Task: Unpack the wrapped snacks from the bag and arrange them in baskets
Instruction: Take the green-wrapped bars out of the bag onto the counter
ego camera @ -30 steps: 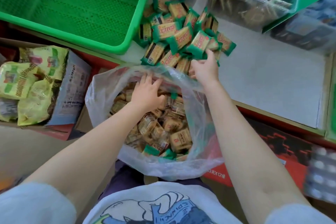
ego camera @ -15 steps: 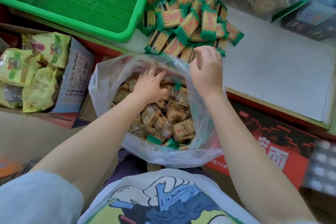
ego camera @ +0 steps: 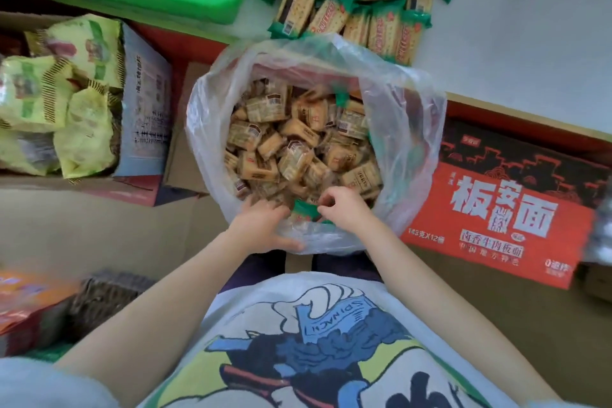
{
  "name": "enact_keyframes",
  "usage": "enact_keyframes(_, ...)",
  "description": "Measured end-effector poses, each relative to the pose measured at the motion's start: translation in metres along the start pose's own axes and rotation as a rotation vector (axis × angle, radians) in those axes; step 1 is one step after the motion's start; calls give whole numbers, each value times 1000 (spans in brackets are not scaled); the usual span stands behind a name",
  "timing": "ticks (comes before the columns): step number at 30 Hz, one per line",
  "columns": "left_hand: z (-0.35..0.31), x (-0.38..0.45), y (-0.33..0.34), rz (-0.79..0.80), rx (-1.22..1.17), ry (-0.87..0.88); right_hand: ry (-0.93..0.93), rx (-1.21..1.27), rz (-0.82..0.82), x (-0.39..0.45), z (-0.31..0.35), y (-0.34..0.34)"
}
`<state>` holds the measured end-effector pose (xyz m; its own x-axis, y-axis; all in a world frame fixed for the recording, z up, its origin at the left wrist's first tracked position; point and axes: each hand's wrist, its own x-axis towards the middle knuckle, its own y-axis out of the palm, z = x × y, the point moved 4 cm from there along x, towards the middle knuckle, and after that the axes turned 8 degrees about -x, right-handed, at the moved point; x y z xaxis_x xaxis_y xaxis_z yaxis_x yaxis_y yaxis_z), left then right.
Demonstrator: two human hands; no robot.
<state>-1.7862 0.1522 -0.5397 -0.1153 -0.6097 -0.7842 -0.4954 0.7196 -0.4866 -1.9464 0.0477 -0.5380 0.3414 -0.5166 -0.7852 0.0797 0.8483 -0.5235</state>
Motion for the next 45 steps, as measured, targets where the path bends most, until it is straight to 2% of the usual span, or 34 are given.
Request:
enact_keyframes(3,5,-2,-3,13,-28,32,42,-159,-191,-4,-8,1)
enact_keyframes(7,5,-1,0,1,-2,82,25,-336,-152,-8,-11,10)
enact_keyframes(13,7,-11,10,-49,-19,87,-92,-268,-136,-5,17,32)
enact_keyframes(15,10,-12,12,-75,-45,78,-54,-220,-108,0,22,40)
enact_keyframes(19,13,-12,15,-90,-85,58,23,-207,-154,8,23,45)
enact_keyframes(24,14,-13,13,-120,-140,59,107,-123,-81,11,23,35)
enact_keyframes(27,14,-13,-1,-169,-172,63,102,82,-67,4,26,11)
enact_keyframes(30,9,-11,-31,-282,-253,107,69,249,-114,-6,32,-23)
enact_keyframes(33,-3,-7,-72,-424,-302,135,46,386,-228,-16,40,-68)
enact_keyframes(36,-21,-1,-121,-637,-388,167,26,609,-358,-27,43,-122)
enact_keyframes(39,-45,12,-166,-784,-338,180,21,796,-495,-35,45,-179)
enact_keyframes(41,-61,27,-189,-747,-280,163,-17,836,-555,-31,51,-215)
enact_keyframes(45,-72,56,-211,-554,-207,50,-110,876,-557,0,68,-262)
